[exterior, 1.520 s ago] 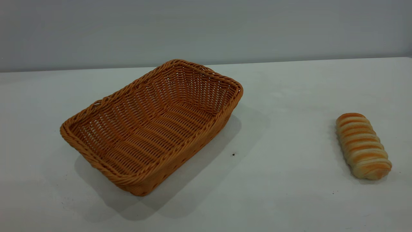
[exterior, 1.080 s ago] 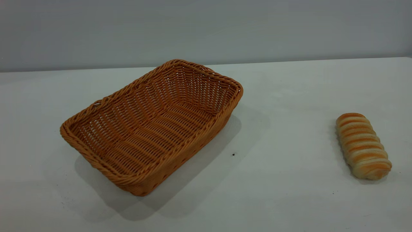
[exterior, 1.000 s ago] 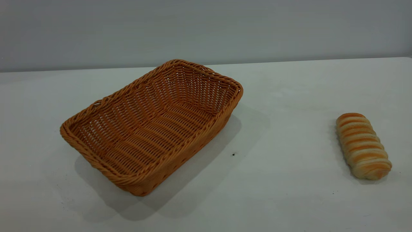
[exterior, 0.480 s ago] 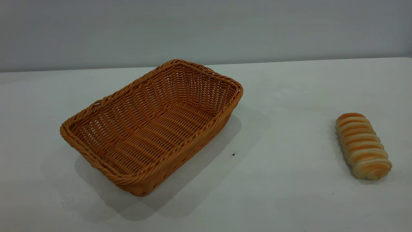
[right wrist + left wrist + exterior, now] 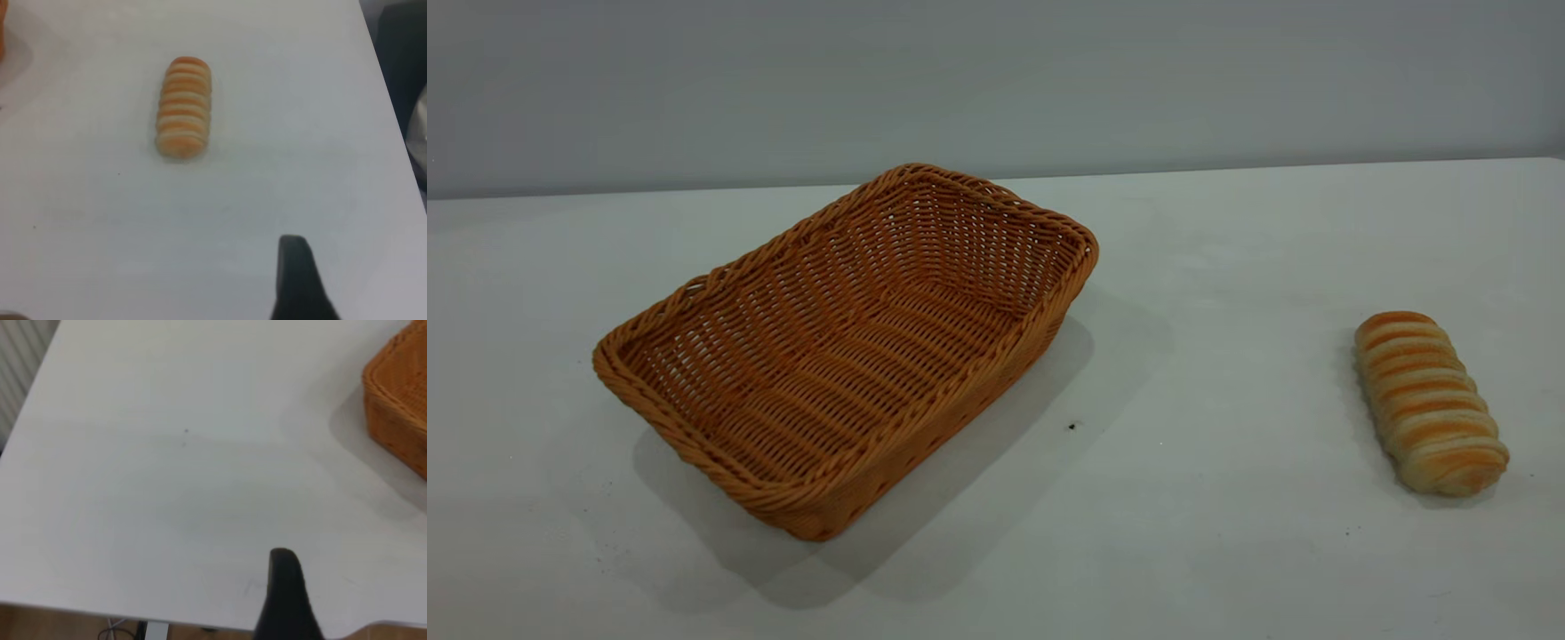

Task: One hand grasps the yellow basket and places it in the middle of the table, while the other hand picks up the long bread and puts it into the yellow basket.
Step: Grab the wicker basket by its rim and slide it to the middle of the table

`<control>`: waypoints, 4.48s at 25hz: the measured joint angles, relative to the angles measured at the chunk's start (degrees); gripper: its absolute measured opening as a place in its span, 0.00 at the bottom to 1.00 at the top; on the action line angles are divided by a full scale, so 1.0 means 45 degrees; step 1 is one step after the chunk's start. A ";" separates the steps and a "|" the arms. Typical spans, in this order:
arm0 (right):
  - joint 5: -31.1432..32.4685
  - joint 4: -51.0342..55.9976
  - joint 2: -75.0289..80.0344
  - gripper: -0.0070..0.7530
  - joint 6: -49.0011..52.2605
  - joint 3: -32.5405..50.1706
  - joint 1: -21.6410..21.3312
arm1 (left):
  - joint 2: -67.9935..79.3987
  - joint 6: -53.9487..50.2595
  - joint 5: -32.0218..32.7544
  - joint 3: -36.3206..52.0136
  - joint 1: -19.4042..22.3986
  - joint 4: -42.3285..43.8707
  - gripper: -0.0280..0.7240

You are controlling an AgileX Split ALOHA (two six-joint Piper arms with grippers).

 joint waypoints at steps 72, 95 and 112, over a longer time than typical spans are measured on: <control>-0.1777 0.0252 1.0018 0.66 0.1875 -0.3328 0.2062 | 2.2759 -0.5609 -0.7416 -0.5599 -0.2114 -0.4423 0.81; -0.2451 0.0270 1.0018 0.66 0.1829 -0.3328 0.2173 | 2.6197 -0.5714 -0.7564 -0.7365 -0.2114 -0.4593 0.78; -0.2461 0.0270 1.0018 0.66 0.1829 -0.3328 0.2173 | 2.6340 -0.5272 -0.8631 -0.7397 -0.2090 -0.5136 0.20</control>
